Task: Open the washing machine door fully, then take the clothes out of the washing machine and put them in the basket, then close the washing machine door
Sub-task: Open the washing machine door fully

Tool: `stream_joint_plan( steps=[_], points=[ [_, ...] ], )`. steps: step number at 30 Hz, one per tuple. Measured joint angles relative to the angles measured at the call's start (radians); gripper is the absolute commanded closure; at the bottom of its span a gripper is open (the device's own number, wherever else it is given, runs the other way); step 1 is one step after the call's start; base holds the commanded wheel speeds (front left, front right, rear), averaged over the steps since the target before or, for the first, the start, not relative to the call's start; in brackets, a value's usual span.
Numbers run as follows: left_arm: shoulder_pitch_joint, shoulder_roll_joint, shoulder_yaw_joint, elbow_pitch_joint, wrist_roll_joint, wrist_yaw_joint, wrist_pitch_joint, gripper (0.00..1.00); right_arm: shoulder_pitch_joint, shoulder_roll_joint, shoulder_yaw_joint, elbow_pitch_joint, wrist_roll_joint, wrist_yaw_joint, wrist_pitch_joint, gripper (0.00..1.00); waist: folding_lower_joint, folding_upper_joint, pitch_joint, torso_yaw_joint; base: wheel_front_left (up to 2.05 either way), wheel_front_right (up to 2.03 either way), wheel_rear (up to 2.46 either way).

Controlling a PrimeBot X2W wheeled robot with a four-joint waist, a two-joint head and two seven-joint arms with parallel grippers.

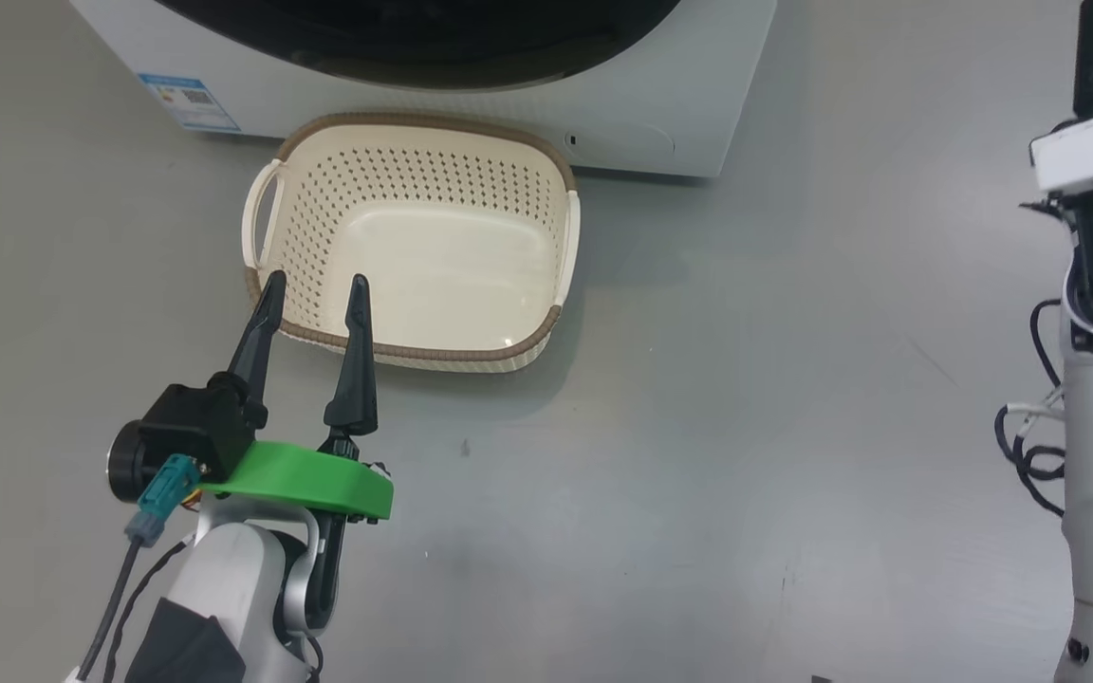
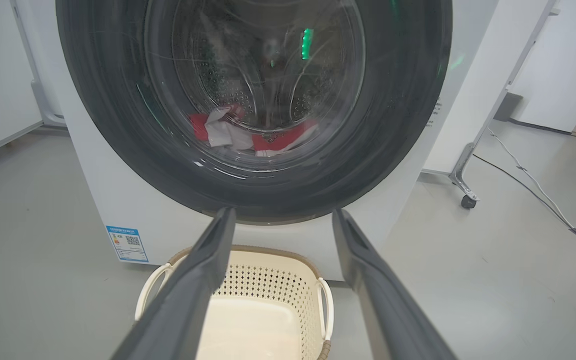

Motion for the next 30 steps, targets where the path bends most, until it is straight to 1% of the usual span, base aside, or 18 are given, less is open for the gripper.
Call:
stream_joint_plan(
  steps=[8, 15, 18, 22, 27, 30],
  points=[
    [-0.033, 0.000, -0.030, -0.001, -0.006, 0.000, 0.000, 0.00, -0.178, 0.008, -0.073, 0.036, 0.195, -0.003, 0.141, 1.00, 0.0000, 0.0000, 0.081, 0.046, 0.00, 0.00, 0.00],
    [-0.067, -0.001, -0.070, -0.004, -0.025, 0.000, 0.000, 0.00, -0.290, -0.007, -0.121, 0.094, 0.288, -0.064, 0.248, 1.00, 0.0000, 0.0000, 0.134, 0.093, 0.00, 0.00, 0.00],
    [-0.086, -0.002, -0.082, -0.007, -0.034, 0.000, 0.000, 0.00, -0.340, -0.012, -0.133, 0.111, 0.323, -0.083, 0.289, 1.00, 0.0000, 0.0000, 0.155, 0.113, 0.00, 0.00, 0.00],
    [-0.102, -0.003, -0.089, -0.013, -0.043, 0.000, 0.000, 0.00, -0.405, -0.007, -0.134, 0.136, 0.374, -0.111, 0.346, 1.00, 0.0001, 0.0000, 0.181, 0.136, 0.00, 0.00, 0.00],
    [-0.116, -0.003, -0.097, -0.015, -0.051, 0.000, 0.000, 0.00, -0.476, 0.003, -0.149, 0.170, 0.446, -0.162, 0.410, 1.00, 0.0001, 0.0000, 0.212, 0.160, 0.00, 0.00, 0.00],
    [-0.127, -0.004, -0.101, -0.017, -0.051, 0.001, 0.000, 0.00, -0.518, 0.011, -0.148, 0.181, 0.469, -0.178, 0.435, 1.00, 0.0001, 0.0000, 0.228, 0.171, 0.00, 0.00, 0.00]
  ],
)
